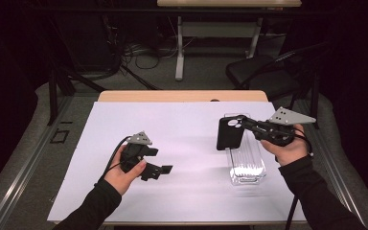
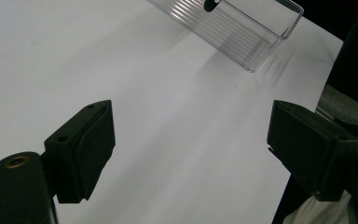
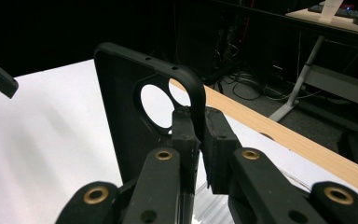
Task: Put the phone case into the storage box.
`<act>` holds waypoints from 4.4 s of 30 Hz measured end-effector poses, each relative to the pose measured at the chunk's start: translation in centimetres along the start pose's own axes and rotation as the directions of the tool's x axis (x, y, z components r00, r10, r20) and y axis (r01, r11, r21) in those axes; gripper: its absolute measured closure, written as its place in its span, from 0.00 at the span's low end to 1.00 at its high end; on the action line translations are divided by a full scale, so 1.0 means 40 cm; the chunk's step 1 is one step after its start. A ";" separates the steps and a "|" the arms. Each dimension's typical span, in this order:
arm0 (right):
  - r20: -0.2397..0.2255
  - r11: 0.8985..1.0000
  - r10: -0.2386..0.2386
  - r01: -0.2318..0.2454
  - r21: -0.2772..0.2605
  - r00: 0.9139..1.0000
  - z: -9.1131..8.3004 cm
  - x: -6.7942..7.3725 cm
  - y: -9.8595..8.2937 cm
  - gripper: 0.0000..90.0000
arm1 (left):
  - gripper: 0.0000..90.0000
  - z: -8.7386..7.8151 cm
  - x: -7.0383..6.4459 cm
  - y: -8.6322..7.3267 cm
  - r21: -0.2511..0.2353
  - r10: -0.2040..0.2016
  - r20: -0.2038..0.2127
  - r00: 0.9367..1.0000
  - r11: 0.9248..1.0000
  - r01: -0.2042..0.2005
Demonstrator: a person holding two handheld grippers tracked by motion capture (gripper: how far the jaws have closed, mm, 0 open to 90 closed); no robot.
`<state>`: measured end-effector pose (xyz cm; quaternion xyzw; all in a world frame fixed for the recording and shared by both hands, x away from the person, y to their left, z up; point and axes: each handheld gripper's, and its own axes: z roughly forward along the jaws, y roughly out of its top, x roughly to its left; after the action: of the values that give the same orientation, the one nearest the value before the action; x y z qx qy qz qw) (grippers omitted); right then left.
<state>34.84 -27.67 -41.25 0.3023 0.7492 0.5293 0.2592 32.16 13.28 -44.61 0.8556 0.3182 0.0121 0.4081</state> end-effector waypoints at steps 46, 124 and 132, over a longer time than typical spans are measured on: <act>0.220 1.000 -0.006 0.010 -0.019 0.976 0.078 -0.178 -0.024 0.95 | 0.17 0.002 0.037 -0.016 -0.022 -0.036 -0.011 0.999 0.999 0.036; 0.243 0.997 -0.081 0.076 0.027 0.967 0.192 -0.248 -0.139 0.94 | 0.17 -0.016 0.054 -0.068 0.007 -0.067 -0.038 0.997 0.998 0.068; 0.259 0.998 -0.053 0.046 0.031 0.965 0.190 -0.251 -0.142 0.94 | 0.17 -0.014 0.053 -0.071 0.012 -0.066 -0.036 0.997 0.998 0.067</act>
<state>46.07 -31.61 -48.29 0.3532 0.7226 0.4694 0.3644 32.16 16.14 -46.75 0.8469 0.3538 0.0117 0.3969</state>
